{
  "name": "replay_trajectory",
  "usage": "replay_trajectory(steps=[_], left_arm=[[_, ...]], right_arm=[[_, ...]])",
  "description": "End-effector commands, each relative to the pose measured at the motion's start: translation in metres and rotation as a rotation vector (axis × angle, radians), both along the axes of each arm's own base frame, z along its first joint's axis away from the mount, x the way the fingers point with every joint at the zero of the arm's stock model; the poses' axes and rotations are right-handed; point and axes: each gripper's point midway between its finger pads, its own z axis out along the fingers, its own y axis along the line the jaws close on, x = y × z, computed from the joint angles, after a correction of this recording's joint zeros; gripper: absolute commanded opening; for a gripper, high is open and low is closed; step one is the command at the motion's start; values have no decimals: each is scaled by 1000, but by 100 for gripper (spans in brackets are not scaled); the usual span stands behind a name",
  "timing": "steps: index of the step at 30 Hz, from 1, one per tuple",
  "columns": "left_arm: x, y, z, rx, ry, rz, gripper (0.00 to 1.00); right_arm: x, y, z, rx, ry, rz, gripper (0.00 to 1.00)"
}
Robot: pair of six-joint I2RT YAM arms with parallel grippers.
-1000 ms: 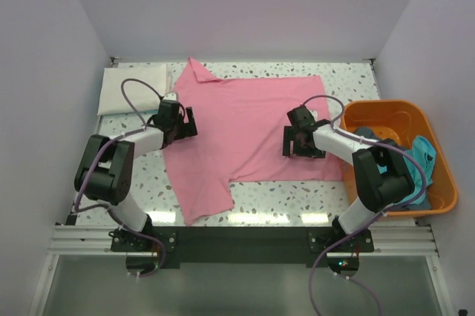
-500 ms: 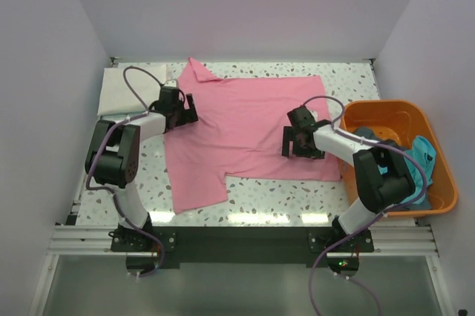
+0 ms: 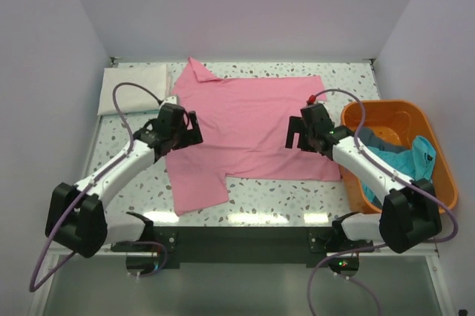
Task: Fold and stack the t-shirts
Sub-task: Flatten the tshirt out, then fold the tshirt
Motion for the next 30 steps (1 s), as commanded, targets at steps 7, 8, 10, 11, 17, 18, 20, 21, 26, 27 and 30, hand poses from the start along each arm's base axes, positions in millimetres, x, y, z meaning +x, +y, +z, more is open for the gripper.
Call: replay_trajectory(steps=[7,8,10,11,17,18,20,21,26,27,30], left_arm=[[-179,-9,-68,-102,365,52,100],[-189,-10,-75,-114,389,59,100],[-203,-11,-78,-105,423,47,100],[-207,-9,-81,-91,441,58,100],[-226,-13,-95,-62,521,21,87],[-226,-14,-97,-60,529,19,84],[-229,-15,-101,-51,535,3,77],[-228,-14,-104,-42,538,9,74],[-223,-8,-112,21,541,33,19],[-220,-4,-109,42,525,47,5],[-202,7,-82,83,426,109,0]], right_arm=[[-23,-7,-4,22,1,-19,99],[-23,-7,-5,24,1,-18,99],[-24,-6,-5,31,-1,-17,98],[-24,-6,-5,32,-4,-19,99],[-29,-15,-9,9,11,-58,98],[-30,-15,-10,8,10,-66,99],[-30,-18,-9,-1,8,-83,99],[-29,-19,-8,0,4,-88,99],[-31,-23,-7,-15,8,-106,99],[-32,-24,-7,-17,11,-116,99],[-43,-30,-9,-19,30,-153,99]])
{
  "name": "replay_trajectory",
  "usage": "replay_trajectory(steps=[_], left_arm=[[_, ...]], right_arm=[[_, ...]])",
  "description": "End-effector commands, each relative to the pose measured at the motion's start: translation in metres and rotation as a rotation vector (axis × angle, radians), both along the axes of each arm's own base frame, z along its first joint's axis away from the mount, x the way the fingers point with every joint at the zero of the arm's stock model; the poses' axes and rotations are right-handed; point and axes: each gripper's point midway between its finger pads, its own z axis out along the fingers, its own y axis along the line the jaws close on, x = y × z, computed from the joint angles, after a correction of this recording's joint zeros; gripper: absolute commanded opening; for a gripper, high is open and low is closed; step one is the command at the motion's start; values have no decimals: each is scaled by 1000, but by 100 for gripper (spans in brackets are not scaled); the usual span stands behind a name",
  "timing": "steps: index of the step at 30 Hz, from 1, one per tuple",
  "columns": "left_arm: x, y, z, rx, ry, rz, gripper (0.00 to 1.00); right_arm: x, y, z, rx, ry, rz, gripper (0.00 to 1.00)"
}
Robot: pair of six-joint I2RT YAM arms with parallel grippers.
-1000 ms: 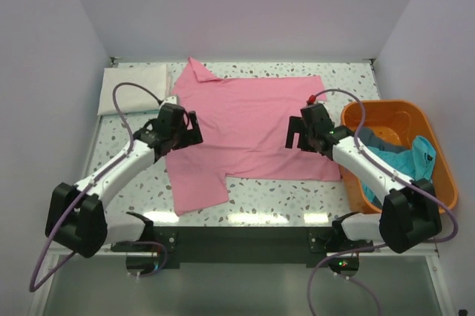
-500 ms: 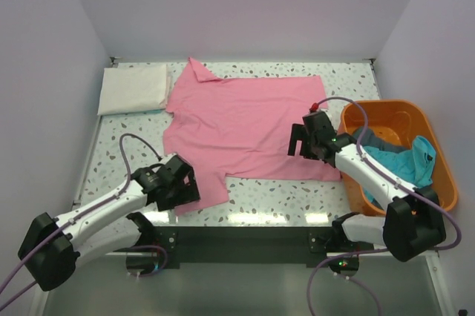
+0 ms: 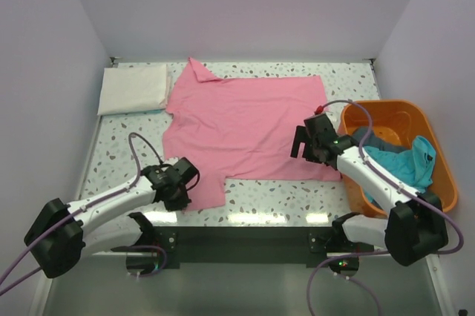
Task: Fold and stack the t-shirts
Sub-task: Fold the tshirt
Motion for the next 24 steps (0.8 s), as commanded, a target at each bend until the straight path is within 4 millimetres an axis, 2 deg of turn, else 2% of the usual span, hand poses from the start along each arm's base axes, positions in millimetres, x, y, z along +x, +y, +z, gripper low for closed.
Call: replay_trajectory(steps=[1,2,3,5,6,8,9,15,19,24], left_arm=[[30,15,38,80,-157,135,0],[34,25,46,120,-188,178,0],[32,48,55,214,-213,218,0],[44,46,72,196,-277,274,0],[46,57,78,227,-294,321,0],[59,54,92,198,-349,343,0],[64,59,96,211,-371,365,0],[61,87,89,238,-360,472,0],[71,94,96,223,-410,501,0],[68,88,87,225,-355,452,0]], right_arm=[[-11,-12,5,-9,-10,-77,99],[-14,-15,5,-10,-8,-95,99],[-17,-17,5,-12,-8,-104,99],[-23,-21,8,-12,-10,-127,99],[-26,-23,6,-14,-7,-144,99],[-31,-25,4,-8,3,-158,99],[-35,-25,1,-7,15,-154,99],[-41,-35,3,-51,26,-185,99],[-48,-34,0,-36,53,-204,99],[-71,-28,-21,25,110,-226,99]])
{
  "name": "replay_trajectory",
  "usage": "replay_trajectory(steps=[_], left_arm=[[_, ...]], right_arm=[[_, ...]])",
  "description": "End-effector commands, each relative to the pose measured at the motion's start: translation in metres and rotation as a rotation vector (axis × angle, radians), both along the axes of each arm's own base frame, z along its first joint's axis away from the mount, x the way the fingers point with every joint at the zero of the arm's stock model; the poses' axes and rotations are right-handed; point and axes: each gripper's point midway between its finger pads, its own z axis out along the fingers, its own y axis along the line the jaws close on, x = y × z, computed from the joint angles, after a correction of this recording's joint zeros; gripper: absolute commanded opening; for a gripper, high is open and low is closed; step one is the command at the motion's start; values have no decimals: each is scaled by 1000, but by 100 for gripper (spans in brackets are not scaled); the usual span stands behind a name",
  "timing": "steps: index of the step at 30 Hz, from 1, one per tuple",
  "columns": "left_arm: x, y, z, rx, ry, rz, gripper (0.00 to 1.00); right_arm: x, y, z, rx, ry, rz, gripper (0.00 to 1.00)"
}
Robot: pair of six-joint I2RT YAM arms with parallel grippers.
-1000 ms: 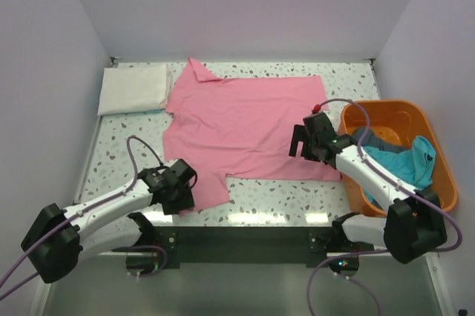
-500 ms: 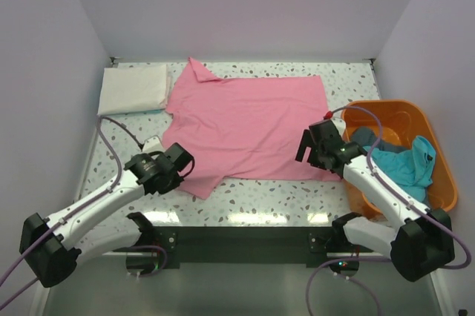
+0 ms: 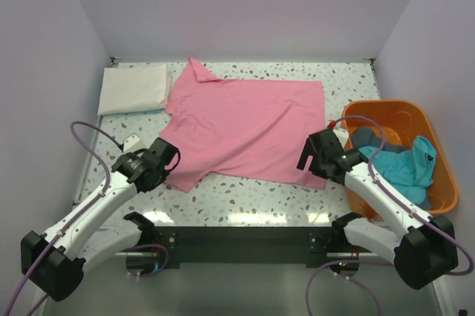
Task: Fold and stack the t-shirts
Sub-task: Fold the tshirt
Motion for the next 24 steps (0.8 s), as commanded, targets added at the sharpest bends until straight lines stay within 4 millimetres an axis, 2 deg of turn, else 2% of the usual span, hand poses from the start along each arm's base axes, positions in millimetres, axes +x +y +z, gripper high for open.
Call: replay_trajectory(steps=[1,4,9,16,21,24], left_arm=[[2,2,-4,26,12,-24,0],[3,0,-6,21,12,-39,0],[3,-6,-8,-4,23,-71,0],[3,-17,-15,-52,30,-106,0],[2,-18,-16,-59,35,-113,0],[2,-21,-15,-72,31,-122,0]], right_arm=[[-27,-6,-20,22,69,-75,99],[-38,-14,-32,-4,101,-98,97],[-45,-27,-41,-60,109,-137,84],[-36,-24,-48,-48,76,-163,62],[-38,-27,-63,-88,110,-173,58],[-36,-27,-68,-84,97,-183,52]])
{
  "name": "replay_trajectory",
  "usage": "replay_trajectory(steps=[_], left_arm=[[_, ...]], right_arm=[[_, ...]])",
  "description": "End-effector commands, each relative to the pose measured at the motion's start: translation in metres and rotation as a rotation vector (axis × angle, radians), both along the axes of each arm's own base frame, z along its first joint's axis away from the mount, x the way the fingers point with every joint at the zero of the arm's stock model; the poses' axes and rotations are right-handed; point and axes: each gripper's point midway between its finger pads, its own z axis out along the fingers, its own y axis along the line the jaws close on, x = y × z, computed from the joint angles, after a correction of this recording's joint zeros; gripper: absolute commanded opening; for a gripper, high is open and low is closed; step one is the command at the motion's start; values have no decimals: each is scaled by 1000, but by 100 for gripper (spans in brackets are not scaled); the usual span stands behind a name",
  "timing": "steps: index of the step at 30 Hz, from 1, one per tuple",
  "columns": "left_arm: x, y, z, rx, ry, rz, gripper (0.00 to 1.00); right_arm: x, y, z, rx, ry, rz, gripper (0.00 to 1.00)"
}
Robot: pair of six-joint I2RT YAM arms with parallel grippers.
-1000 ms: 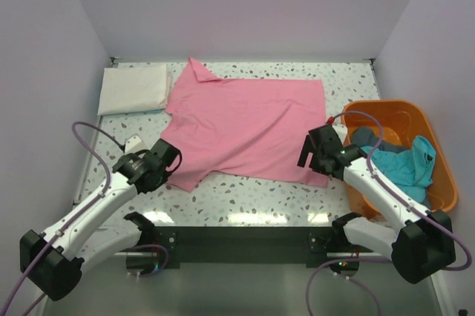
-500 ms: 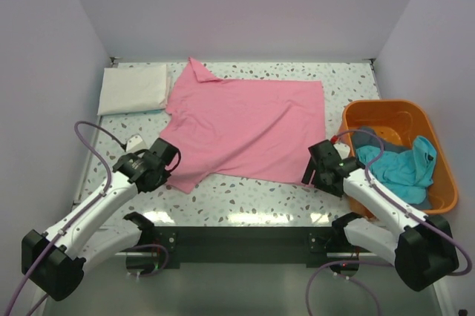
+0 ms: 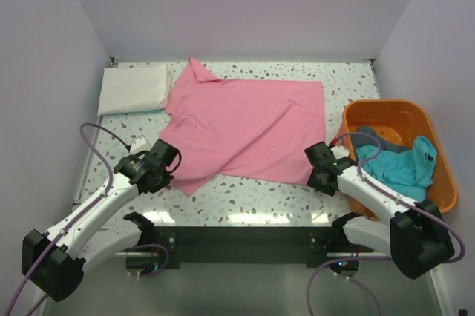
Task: Fold and stack the t-shirts
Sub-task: Fold the tshirt
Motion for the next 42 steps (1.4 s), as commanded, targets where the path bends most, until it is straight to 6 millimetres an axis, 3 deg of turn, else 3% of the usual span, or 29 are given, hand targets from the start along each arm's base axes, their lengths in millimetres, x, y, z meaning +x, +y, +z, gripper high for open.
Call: replay_trajectory(steps=[1,9,14,17,23,25,27,29,36,42], left_arm=[[6,-5,5,-32,-39,-12,0],[5,-11,11,-76,-54,-29,0],[2,-20,17,-138,-65,-52,0],[-2,-28,23,-190,-67,-69,0],[-9,-32,29,-241,-84,-77,0],[-13,-29,31,-238,-74,-69,0],[-14,-28,35,-241,-83,-59,0],[-15,-28,37,-254,-93,-58,0],[-15,-31,48,-282,-125,-75,0],[9,-42,60,-263,-168,-134,0]], right_arm=[[11,-4,-3,-17,-72,-55,44],[20,-2,8,4,-157,-39,0],[26,-3,59,-12,-238,-4,0],[19,-12,85,-47,-254,-7,0],[1,-14,108,0,-278,7,0],[-8,-22,113,-19,-261,-22,0],[-17,-42,130,-101,-261,-66,0],[-17,-42,143,-93,-279,-56,0],[-17,-28,133,-39,-243,-5,0],[-12,-25,120,-61,-199,12,0]])
